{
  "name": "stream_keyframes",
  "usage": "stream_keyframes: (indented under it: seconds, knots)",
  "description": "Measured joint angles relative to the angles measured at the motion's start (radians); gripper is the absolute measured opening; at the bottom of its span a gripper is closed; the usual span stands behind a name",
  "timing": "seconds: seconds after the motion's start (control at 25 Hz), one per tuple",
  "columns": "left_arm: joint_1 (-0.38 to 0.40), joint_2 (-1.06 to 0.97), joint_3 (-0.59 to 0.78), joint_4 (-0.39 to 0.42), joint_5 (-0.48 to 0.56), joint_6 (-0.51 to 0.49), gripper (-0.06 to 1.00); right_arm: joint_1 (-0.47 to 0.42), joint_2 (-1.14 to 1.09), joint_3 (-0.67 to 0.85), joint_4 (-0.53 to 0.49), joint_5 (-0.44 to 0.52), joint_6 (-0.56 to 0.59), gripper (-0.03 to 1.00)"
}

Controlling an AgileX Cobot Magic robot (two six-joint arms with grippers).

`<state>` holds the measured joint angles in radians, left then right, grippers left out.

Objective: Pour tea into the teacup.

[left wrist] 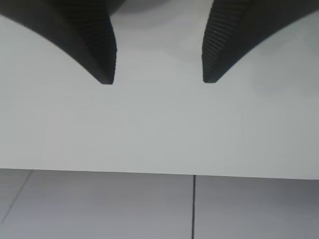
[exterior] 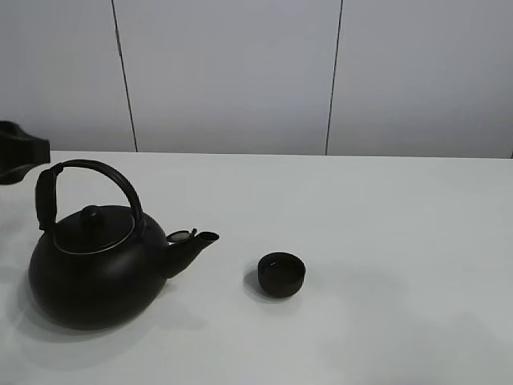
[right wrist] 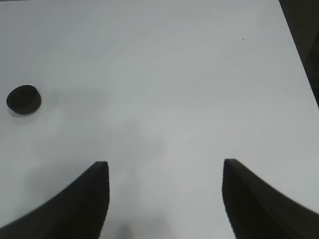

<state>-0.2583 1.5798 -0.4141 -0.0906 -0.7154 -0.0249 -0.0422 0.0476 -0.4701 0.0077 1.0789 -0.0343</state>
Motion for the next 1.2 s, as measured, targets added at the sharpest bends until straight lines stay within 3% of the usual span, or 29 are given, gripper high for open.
stream_keyframes:
  seconds: [0.2, 0.36, 0.56, 0.68, 0.84, 1.04, 1.2]
  knots:
    - [0.039, -0.116, -0.188, 0.022, 0.393, -0.029, 0.39, 0.000, 0.000, 0.000, 0.000, 0.000, 0.000, 0.45]
    - [0.139, -0.185, -0.315, 0.037, 0.715, -0.049, 0.39, 0.000, 0.000, 0.000, 0.000, 0.000, 0.000, 0.45]
    - [0.343, -0.304, -0.387, 0.083, 0.883, -0.038, 0.39, 0.000, 0.000, 0.000, 0.000, 0.000, 0.000, 0.45]
    - [0.419, -0.404, -0.417, 0.096, 1.007, 0.016, 0.39, 0.000, 0.000, 0.000, 0.000, 0.000, 0.000, 0.45]
    - [0.416, -0.601, -0.471, 0.067, 1.196, 0.106, 0.39, 0.000, 0.000, 0.000, 0.000, 0.001, 0.000, 0.45]
    - [0.325, -0.928, -0.538, -0.070, 1.457, 0.254, 0.39, 0.000, 0.000, 0.000, 0.000, 0.001, 0.000, 0.45]
    - [0.304, -1.206, -0.547, -0.176, 1.676, 0.334, 0.38, 0.000, 0.000, 0.000, 0.000, 0.001, 0.000, 0.45]
